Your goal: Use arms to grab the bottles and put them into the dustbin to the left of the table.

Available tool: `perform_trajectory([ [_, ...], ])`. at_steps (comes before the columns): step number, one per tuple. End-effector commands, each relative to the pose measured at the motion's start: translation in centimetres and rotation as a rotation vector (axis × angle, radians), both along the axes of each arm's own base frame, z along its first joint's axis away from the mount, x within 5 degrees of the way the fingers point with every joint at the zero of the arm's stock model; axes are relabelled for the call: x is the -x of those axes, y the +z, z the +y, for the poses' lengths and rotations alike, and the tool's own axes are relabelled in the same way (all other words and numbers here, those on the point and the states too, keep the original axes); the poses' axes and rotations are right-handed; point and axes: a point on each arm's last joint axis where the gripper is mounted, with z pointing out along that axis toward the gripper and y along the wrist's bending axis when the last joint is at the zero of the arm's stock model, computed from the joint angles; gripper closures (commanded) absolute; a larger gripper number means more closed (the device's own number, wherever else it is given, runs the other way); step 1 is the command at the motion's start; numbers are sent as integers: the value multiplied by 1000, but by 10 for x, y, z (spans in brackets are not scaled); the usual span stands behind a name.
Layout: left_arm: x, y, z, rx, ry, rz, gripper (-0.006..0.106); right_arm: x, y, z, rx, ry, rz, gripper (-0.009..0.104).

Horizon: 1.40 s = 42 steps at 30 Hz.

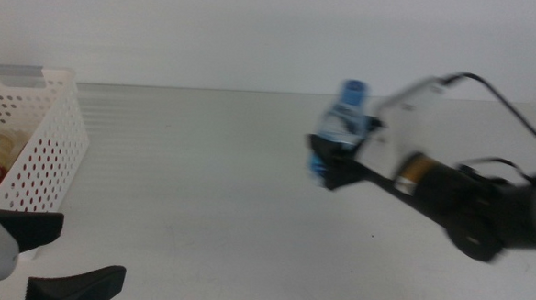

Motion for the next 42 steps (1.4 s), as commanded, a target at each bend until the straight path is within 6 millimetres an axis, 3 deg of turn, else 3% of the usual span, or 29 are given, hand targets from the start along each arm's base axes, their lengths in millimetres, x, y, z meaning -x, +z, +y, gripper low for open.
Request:
perform_trajectory([
  [1,-3,14,-2,70,6,-67,14,-11,43,30,-104,82,-158,95],
  [5,-3,14,-2,70,6,-67,14,-30,43,81,-94,179,-144,95],
  [8,-3,14,-2,70,6,-67,14,-39,34,100,-89,202,-124,95],
  [14,-3,14,-2,70,6,-67,14,-41,11,116,-82,230,-79,95],
  [20,-3,14,-2,70,6,-67,14,-43,-3,117,-68,231,-51,92],
  [25,-3,14,-2,70,6,-67,14,-42,-8,117,-66,228,-30,73],
  [28,-3,14,-2,70,6,-67,14,-42,-7,117,-62,238,-34,51],
  [29,-3,14,-2,70,6,-67,14,-40,-7,118,-41,262,-45,33],
  [34,-3,14,-2,70,6,-67,14,-36,-8,121,-42,310,-20,3],
  [42,-3,14,-2,70,6,-67,14,-26,12,111,-12,287,37,0],
])
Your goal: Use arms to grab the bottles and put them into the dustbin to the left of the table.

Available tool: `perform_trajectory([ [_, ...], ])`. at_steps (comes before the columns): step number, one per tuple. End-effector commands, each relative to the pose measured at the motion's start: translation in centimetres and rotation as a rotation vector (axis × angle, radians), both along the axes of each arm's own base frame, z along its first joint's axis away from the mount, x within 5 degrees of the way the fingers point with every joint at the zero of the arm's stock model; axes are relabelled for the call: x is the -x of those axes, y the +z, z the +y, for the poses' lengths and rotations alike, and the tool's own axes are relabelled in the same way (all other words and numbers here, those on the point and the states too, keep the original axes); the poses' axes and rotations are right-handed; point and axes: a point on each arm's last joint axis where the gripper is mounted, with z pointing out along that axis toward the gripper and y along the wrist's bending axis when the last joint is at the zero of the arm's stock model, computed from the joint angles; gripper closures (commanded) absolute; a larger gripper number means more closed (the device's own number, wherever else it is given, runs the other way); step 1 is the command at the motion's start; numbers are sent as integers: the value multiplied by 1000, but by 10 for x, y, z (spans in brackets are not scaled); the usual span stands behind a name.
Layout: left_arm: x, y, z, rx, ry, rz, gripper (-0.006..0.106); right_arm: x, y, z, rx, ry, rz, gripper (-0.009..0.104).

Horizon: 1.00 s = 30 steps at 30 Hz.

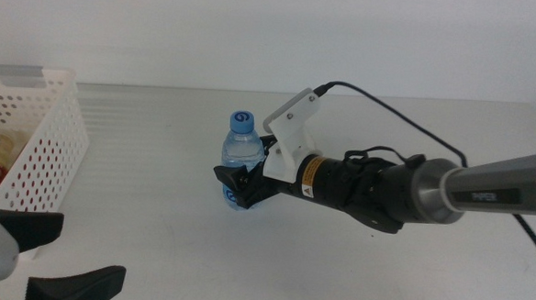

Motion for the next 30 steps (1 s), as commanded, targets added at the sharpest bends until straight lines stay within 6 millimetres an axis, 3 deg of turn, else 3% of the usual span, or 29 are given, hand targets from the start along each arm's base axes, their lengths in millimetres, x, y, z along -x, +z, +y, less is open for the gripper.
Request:
perform_trajectory([
  [1,-3,14,-2,70,6,-67,14,8,49,-1,-87,23,-105,0],
  [10,-3,14,-2,70,6,-67,14,51,70,-31,-81,17,-88,0],
  [19,-3,14,-2,70,6,-67,14,109,117,-76,-65,-41,-125,0],
  [30,-3,14,-2,70,6,-67,14,151,147,-119,-68,-189,-53,0],
])
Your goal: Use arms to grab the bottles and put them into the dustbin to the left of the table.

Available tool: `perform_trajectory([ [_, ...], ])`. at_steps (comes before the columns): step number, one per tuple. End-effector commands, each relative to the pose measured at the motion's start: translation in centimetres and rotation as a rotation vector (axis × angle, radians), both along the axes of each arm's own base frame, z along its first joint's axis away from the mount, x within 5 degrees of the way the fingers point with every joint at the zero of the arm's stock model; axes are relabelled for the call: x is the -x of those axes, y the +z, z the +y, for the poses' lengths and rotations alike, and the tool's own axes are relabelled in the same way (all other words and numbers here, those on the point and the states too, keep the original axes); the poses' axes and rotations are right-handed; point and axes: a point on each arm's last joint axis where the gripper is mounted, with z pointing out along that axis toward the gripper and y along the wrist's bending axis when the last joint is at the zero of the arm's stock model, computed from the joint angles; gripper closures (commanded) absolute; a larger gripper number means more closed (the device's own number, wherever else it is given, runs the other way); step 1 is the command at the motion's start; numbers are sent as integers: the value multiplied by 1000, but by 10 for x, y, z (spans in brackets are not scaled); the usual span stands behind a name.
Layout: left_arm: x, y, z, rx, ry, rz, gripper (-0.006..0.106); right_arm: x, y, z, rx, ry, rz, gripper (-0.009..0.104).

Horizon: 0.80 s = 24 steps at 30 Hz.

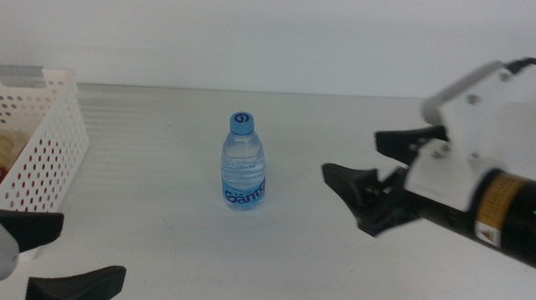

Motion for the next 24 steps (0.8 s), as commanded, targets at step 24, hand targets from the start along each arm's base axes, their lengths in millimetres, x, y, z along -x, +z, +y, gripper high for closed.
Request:
perform_trajectory([
  [24,-3,14,-2,70,6,-67,14,64,20,-38,6,-17,-147,8],
])
